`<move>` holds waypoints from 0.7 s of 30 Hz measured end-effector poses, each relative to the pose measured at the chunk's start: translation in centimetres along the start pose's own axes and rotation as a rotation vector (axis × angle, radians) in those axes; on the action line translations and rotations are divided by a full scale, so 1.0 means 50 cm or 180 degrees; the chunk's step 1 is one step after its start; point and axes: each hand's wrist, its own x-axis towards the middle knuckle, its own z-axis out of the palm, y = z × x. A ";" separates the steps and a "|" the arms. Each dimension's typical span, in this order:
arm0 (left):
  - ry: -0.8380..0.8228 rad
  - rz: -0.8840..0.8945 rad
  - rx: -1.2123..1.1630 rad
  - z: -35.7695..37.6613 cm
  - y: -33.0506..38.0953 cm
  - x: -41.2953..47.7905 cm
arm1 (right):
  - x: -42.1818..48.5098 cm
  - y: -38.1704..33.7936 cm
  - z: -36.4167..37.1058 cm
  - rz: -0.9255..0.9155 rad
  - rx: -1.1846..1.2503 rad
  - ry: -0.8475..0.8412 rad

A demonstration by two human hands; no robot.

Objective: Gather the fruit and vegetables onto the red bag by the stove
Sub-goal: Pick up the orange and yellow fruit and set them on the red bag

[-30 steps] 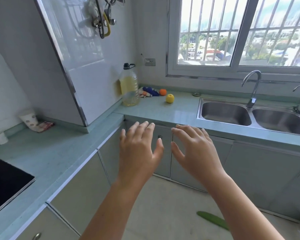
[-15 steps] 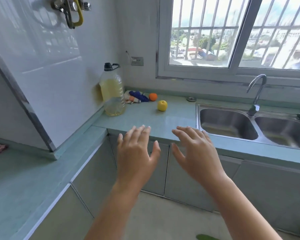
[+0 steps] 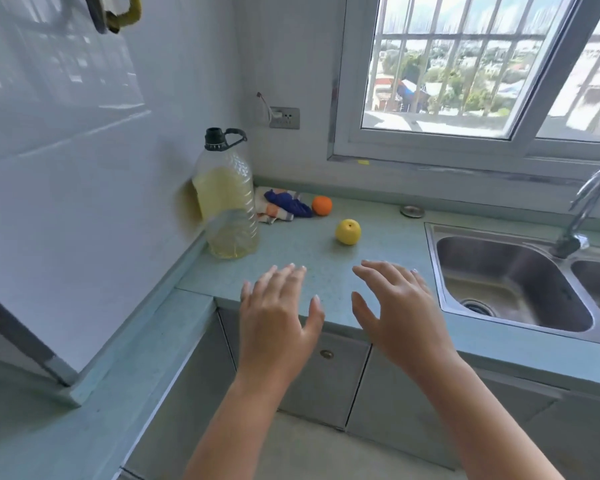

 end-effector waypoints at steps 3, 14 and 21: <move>-0.0036 0.0029 -0.0006 0.044 -0.028 0.040 | 0.037 0.024 0.043 0.0034 -0.0008 -0.0020; -0.0145 0.0328 0.0071 0.258 -0.123 0.253 | 0.245 0.185 0.257 0.0220 0.0162 -0.0075; -0.0443 0.0381 -0.0026 0.420 -0.167 0.409 | 0.358 0.317 0.374 0.0362 0.0169 -0.0214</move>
